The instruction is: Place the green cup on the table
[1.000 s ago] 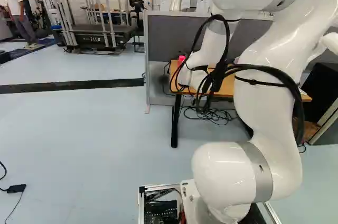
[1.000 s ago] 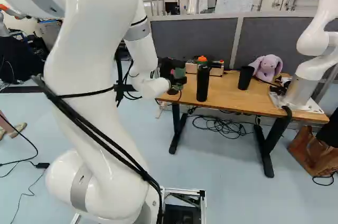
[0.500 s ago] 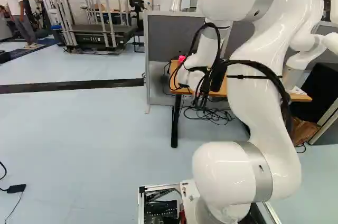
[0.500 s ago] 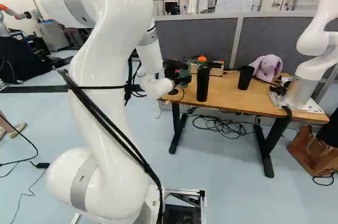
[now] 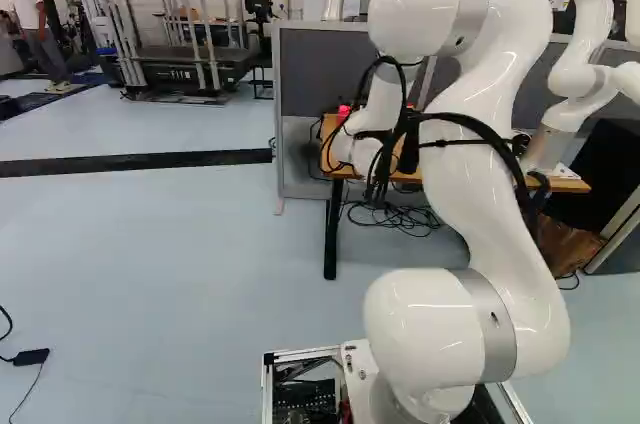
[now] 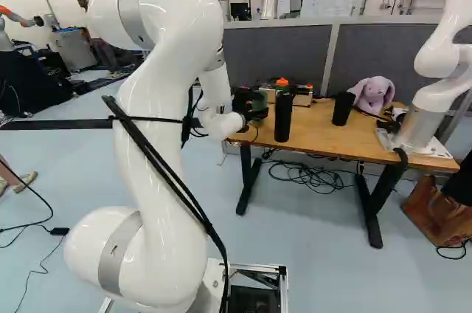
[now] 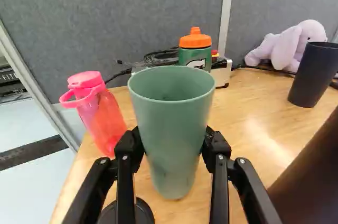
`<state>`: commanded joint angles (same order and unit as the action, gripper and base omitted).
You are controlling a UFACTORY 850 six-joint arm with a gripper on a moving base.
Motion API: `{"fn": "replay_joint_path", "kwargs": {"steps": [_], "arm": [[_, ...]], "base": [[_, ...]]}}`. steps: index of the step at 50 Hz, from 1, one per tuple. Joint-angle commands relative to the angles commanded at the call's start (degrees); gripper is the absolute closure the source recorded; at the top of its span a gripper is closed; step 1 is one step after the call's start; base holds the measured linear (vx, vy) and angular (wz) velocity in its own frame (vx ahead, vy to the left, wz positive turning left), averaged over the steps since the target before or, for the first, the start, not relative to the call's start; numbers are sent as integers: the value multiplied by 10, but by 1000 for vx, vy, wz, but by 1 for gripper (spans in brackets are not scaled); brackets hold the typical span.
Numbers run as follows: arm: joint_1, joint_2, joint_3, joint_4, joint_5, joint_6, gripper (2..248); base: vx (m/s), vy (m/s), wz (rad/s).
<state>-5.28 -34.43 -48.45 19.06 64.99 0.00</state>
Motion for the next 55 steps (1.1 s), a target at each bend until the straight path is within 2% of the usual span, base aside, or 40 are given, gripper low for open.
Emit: {"fn": "replay_joint_path", "kwargs": {"steps": [13, 14, 18, 19, 24, 25, 29, 30, 34, 35, 40, 55], "arm": [[0, -15, -4, 0, 0, 0, 125], [0, -15, -4, 0, 0, 0, 115], [0, -16, -5, 0, 0, 0, 115], [0, -16, -5, 0, 0, 0, 83], [0, -16, -5, 0, 0, 0, 83], [0, -16, -5, 0, 0, 0, 49], [0, -16, -5, 0, 0, 0, 49], [0, -16, -5, 0, 0, 0, 14], [0, -16, -5, 0, 0, 0, 14], [0, -16, -5, 0, 0, 0, 3], [1, -10, 1, 0, 0, 0, 3], [13, 42, 50, 0, 0, 0, 3]], "base": [[0, 0, 0], [0, 0, 0], [0, 0, 0], [0, 0, 0], [0, 0, 0], [0, 0, 0], [0, 0, 0], [0, 0, 0], [0, 0, 0], [0, 0, 0], [0, 0, 0], [0, 0, 0]]}}
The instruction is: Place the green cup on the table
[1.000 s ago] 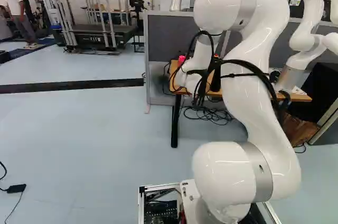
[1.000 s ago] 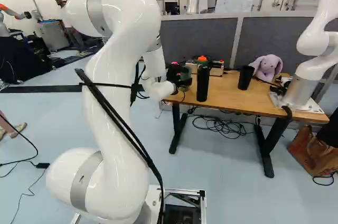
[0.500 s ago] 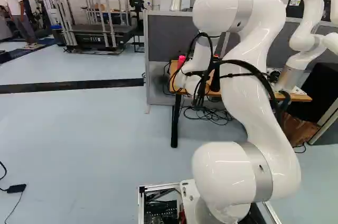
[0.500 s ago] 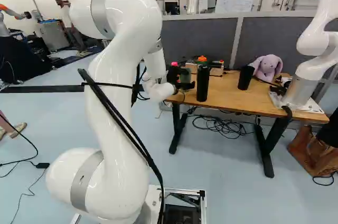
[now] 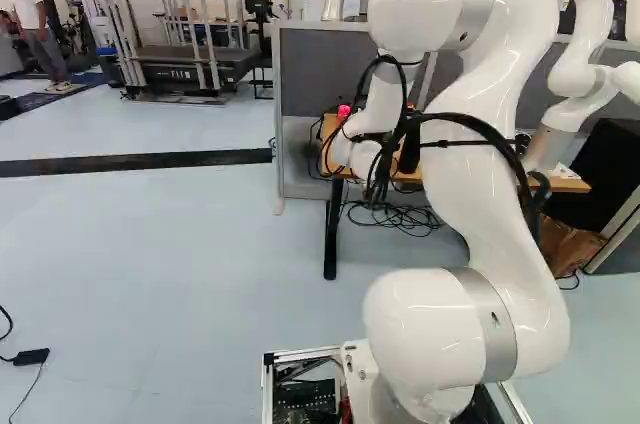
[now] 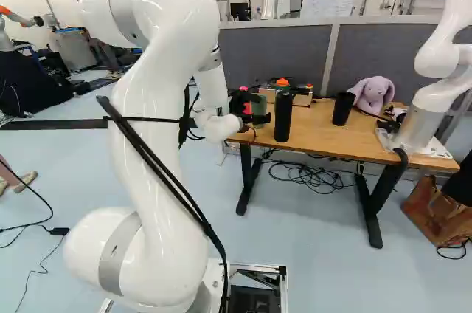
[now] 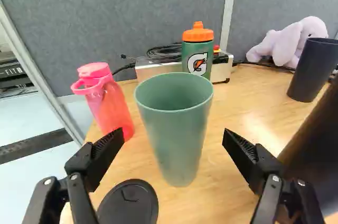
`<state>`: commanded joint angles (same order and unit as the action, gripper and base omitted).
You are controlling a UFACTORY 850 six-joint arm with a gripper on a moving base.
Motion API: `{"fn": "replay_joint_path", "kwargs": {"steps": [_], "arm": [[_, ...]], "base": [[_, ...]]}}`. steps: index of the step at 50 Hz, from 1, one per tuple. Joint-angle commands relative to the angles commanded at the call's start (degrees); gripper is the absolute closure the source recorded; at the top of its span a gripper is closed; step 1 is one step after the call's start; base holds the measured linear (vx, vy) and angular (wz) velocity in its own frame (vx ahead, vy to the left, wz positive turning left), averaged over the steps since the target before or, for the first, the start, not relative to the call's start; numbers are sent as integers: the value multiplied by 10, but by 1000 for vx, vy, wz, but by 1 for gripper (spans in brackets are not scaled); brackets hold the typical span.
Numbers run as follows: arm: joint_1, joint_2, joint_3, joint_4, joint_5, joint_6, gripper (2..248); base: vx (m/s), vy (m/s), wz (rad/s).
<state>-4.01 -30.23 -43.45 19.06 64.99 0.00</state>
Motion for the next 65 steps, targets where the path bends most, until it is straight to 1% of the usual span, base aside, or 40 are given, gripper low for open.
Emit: {"fn": "replay_joint_path", "kwargs": {"steps": [23, 65], "arm": [[24, 89, 82, 0, 0, 0, 3], [76, 200, 213, 0, 0, 0, 3]], "base": [[0, 0, 0], [0, 0, 0]]}}
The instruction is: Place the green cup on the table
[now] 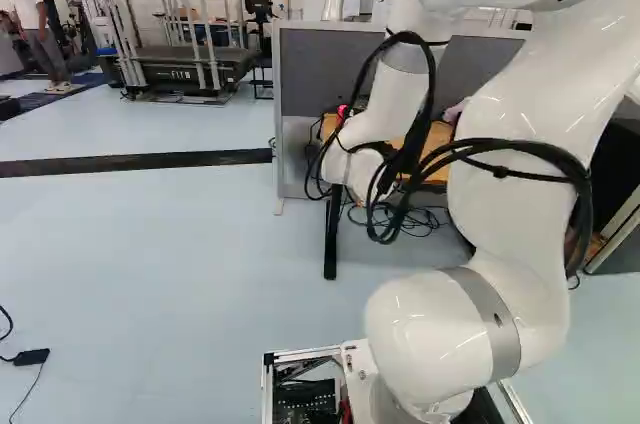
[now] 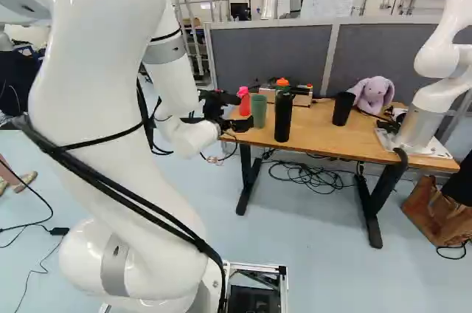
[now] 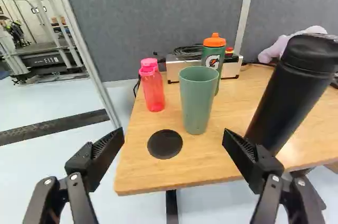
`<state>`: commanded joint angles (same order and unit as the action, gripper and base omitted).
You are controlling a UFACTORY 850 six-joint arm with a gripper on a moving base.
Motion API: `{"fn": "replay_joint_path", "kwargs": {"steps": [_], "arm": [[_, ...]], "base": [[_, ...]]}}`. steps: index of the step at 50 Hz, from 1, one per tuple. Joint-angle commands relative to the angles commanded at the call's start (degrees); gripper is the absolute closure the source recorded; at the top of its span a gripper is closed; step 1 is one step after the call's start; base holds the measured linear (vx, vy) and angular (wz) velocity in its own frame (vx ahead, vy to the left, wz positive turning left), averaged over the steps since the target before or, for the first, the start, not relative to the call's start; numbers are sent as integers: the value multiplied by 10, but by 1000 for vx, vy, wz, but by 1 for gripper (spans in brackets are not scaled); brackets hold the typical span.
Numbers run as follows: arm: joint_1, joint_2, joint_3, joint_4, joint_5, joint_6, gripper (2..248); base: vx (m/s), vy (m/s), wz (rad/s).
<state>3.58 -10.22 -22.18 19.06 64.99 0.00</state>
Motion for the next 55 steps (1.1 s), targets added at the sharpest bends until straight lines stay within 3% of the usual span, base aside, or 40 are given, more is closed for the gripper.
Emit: {"fn": "replay_joint_path", "kwargs": {"steps": [28, 55], "arm": [[4, 28, 24, -11, -9, 0, 3], [-6, 89, 63, -58, -46, 0, 3]], "base": [[0, 0, 0], [0, 0, 0]]}}
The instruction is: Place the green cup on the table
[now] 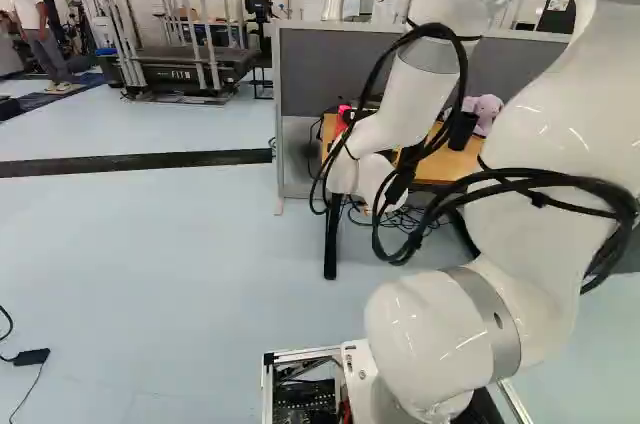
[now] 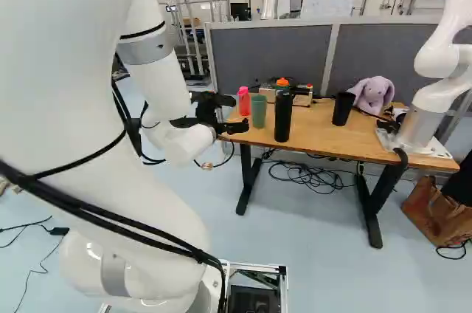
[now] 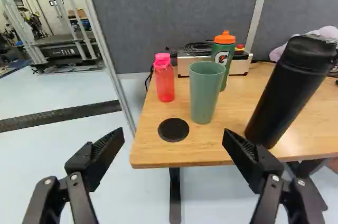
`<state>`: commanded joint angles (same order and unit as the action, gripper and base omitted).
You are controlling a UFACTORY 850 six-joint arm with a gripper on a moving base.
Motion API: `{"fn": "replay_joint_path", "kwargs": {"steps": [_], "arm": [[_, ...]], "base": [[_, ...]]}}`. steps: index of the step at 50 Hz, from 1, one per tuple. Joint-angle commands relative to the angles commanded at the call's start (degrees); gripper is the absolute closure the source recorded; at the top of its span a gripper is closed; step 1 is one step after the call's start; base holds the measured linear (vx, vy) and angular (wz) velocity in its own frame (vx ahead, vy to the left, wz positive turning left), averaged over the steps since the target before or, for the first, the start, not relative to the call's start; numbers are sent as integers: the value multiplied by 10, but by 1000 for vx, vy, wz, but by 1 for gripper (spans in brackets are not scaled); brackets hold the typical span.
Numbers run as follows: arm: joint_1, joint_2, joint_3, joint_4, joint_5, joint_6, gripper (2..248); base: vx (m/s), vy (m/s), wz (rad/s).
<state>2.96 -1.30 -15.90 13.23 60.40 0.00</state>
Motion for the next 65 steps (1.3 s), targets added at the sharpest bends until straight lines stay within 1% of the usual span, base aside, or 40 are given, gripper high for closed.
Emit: {"fn": "replay_joint_path", "kwargs": {"steps": [16, 35, 50, 65], "arm": [[-10, 59, 37, -45, -36, 0, 3], [-20, 120, 75, -92, -72, 0, 3], [-26, 152, 96, -116, -91, 0, 3], [-29, 169, 107, -129, -102, 0, 3]], "base": [[0, 0, 0], [0, 0, 0], [0, 0, 0], [0, 0, 0]]}}
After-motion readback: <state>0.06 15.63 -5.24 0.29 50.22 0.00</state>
